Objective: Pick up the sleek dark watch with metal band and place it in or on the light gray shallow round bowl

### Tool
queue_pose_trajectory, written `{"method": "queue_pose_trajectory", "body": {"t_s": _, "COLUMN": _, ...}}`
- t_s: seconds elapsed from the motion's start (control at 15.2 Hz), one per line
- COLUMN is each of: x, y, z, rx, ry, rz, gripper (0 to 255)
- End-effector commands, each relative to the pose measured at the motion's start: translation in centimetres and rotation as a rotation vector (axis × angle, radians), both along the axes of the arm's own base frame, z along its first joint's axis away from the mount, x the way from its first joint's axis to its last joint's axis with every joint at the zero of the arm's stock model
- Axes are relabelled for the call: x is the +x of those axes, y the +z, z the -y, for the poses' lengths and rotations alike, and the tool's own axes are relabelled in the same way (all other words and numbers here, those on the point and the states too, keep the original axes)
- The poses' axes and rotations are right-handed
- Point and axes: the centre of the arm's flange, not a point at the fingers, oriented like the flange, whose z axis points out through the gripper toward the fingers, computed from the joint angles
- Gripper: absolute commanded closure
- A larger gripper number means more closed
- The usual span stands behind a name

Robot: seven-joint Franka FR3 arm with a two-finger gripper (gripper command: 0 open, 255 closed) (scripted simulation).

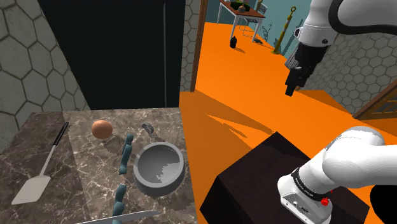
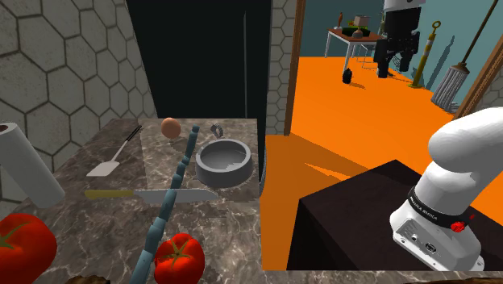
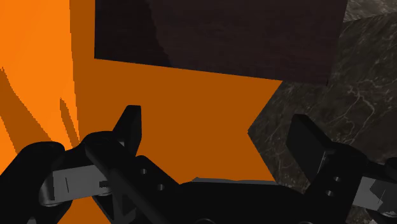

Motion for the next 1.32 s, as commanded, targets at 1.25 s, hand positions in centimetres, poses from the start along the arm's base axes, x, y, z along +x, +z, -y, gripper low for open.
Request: {"method": "queue_pose_trajectory", "body": {"t_s": 1.25, "x": 11.6, "y": -8.4, "z": -20.4, "rx": -0.001, "ry": 0.079, "rz": 0.042, "gripper": 0}}
